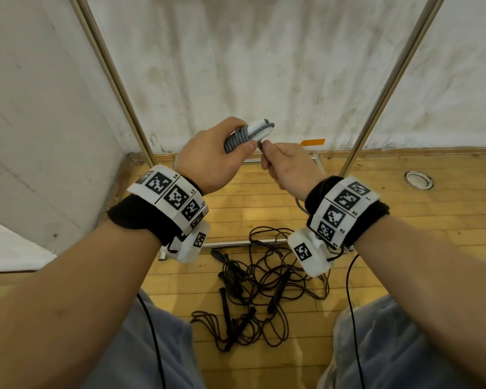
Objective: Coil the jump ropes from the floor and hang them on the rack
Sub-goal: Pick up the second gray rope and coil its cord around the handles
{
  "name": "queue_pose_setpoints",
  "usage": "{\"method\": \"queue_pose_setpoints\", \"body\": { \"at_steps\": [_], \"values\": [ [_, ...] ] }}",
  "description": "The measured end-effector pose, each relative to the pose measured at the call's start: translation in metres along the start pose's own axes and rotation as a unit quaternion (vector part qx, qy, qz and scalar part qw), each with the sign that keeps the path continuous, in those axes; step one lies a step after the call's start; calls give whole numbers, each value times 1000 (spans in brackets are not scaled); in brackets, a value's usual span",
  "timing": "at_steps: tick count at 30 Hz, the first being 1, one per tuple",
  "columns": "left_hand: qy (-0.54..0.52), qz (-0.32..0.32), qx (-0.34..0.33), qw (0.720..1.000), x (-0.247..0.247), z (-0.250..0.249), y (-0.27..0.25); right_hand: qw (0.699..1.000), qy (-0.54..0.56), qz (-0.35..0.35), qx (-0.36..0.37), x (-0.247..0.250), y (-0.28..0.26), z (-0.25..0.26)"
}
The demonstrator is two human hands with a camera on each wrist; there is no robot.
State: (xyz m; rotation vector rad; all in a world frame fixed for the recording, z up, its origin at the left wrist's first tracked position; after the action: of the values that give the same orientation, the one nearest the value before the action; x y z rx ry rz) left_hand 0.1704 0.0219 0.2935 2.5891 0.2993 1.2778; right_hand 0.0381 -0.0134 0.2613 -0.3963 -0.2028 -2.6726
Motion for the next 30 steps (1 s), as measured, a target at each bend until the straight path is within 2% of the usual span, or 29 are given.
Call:
{"method": "queue_pose_setpoints", "body": {
  "at_steps": [3, 8, 15, 20, 26, 30],
  "values": [
    [102, 2, 4, 995, -5, 9, 2, 990, -137, 20, 28, -8, -3, 5],
    [227, 13, 0, 974, -12, 22, 8, 956, -288, 57, 11, -15, -3, 0],
    [303, 73, 11, 950, -32, 34, 7, 895, -431, 108, 34, -22, -11, 2],
    [321, 133, -16, 938, -50, 29, -1, 857, -498, 106, 80, -22, -18, 9],
    [289, 195, -39, 937, -71, 21, -15, 852, -500, 86, 127, -17, -13, 10],
    [243, 191, -63, 949, -68, 7, -14, 899, -407, 61, 154, -3, -7, 16]
  ]
}}
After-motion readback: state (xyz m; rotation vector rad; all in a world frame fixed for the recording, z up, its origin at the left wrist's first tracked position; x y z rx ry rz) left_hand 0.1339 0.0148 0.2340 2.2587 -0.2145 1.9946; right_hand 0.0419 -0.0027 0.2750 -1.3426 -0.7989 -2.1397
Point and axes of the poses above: each hand's wrist, its own y-axis towards the middle knuckle, its own x-axis out of the back of the hand, z = x × y, the point moved 8 cm from there along y, towards the middle knuckle, and after that the axes turned 7 degrees about y, right-handed, at the moved point
